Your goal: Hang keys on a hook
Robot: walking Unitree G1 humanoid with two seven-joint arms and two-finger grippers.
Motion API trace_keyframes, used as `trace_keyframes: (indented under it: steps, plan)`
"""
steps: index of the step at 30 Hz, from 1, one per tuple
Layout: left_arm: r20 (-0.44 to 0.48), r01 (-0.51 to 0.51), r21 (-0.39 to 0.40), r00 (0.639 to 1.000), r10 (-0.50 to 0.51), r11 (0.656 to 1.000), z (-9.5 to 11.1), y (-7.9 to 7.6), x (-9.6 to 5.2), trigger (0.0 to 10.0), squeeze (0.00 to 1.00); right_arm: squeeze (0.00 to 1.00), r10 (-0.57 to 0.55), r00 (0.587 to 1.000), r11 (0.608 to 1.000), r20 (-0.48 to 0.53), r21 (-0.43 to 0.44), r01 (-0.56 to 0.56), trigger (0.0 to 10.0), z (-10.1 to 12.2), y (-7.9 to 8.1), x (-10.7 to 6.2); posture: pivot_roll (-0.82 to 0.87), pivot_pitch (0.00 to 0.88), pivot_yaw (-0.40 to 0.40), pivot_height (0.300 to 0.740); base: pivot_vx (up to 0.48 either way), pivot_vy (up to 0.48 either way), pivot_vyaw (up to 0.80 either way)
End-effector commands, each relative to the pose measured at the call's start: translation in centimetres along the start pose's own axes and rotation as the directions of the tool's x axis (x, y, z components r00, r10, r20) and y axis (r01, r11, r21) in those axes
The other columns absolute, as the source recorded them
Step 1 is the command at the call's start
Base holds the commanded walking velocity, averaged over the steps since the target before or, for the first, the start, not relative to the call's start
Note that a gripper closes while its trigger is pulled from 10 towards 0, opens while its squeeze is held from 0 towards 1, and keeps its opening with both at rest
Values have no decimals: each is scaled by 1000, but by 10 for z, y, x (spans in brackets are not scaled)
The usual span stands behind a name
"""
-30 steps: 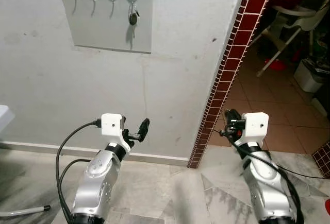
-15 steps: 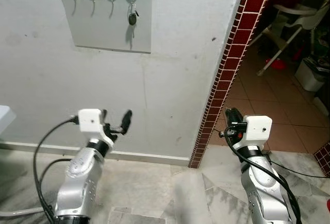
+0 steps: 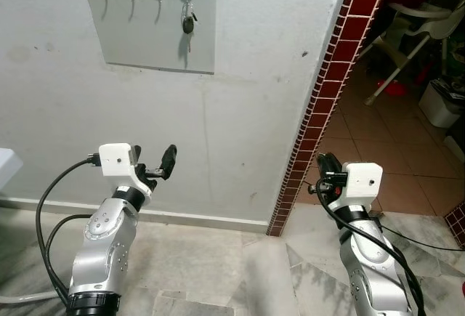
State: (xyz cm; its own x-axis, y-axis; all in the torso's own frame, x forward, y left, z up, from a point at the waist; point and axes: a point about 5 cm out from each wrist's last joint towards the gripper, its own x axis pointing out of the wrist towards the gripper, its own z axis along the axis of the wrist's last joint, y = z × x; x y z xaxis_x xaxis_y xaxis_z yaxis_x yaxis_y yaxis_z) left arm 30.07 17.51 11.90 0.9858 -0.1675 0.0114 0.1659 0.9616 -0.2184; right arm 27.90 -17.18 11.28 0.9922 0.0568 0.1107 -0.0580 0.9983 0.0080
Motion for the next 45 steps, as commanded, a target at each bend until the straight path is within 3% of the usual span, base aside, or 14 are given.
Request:
trace_keyframes:
  steps: [1, 33, 40, 45]
  plan:
    - [-11, -17, 4, 1000, 17, 1000, 0, 5, -1, 10000, 0, 0, 13, 1000, 1000, 15, 9, -14, 10000, 4, 3, 1, -47, 0, -14, 740, 0, 480, 0]
    - [-22, -18, 9, 1000, 18, 1000, 2, 7, -1, 10000, 0, 0, 26, 1000, 999, -5, 26, -26, 10000, 3, 5, -2, -43, 0, -18, 740, 0, 480, 0]
    - [-95, -66, 16, 993, 67, 998, -5, 8, 2, 10000, 0, 0, 26, 1000, 999, -9, 31, -26, 10000, 3, 6, -3, -44, 0, -17, 740, 0, 0, 0]
    - [-92, -49, 39, 994, 53, 998, -4, 6, 2, 10000, 0, 0, 25, 1000, 999, -13, 34, -24, 10000, 2, 6, -3, -44, 0, -17, 740, 0, 0, 0]
